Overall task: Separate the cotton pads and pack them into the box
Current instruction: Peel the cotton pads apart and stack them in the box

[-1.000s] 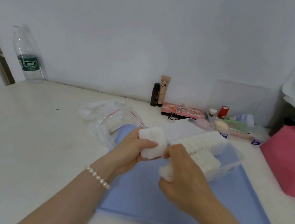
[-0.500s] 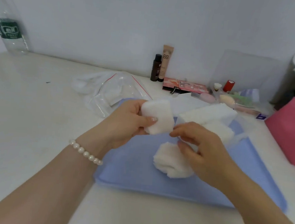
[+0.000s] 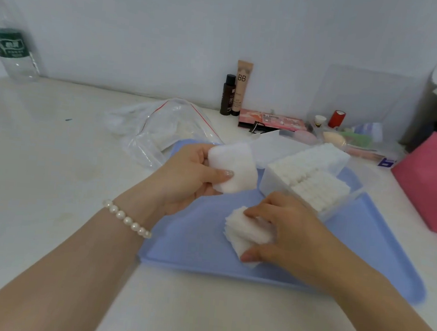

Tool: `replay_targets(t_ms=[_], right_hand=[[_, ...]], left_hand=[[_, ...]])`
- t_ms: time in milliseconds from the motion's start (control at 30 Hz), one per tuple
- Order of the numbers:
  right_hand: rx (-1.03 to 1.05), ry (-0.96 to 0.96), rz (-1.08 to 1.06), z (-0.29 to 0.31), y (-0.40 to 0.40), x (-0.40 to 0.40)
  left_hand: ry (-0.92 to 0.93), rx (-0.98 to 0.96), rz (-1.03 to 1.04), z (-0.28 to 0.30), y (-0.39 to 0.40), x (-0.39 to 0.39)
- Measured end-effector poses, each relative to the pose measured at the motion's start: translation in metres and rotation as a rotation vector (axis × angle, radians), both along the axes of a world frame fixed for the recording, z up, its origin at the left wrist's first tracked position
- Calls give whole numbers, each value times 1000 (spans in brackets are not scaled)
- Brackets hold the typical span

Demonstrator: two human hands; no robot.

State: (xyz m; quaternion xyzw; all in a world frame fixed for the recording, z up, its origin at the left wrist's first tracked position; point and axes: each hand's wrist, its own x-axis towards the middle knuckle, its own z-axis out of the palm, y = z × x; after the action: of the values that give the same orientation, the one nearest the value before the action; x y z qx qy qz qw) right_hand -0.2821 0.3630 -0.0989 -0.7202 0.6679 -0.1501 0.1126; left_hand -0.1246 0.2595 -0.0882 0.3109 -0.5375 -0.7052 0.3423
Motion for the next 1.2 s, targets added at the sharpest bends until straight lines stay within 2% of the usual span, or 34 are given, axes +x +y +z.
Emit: replay_targets(t_ms=[267, 433, 500, 567, 667, 800, 900, 1033, 1200], right_hand=[[24, -157, -61, 11, 5, -4], [-101, -63, -93, 11, 6, -3], [-187, -113, -172, 10, 4, -3], [-308, -253, -243, 13, 5, -2], [-417, -619, -359, 23, 5, -3], [-260, -1342, -402, 34, 3, -7], [-176, -1562, -331, 33, 1, -3], [-178, -1630, -225, 27, 0, 9], [-276, -1371, -281, 12, -3, 16]], left_hand=[[15, 9, -1, 2, 0, 0], [25, 12, 45, 0, -1, -1], [35, 12, 66, -1, -1, -3], [56, 12, 92, -1, 1, -4], [92, 20, 141, -3, 3, -7], [78, 16, 130, -4, 5, -9], [39, 17, 56, -6, 13, -14], [34, -10, -33, -11, 25, -21], [70, 67, -81, -10, 27, -23]])
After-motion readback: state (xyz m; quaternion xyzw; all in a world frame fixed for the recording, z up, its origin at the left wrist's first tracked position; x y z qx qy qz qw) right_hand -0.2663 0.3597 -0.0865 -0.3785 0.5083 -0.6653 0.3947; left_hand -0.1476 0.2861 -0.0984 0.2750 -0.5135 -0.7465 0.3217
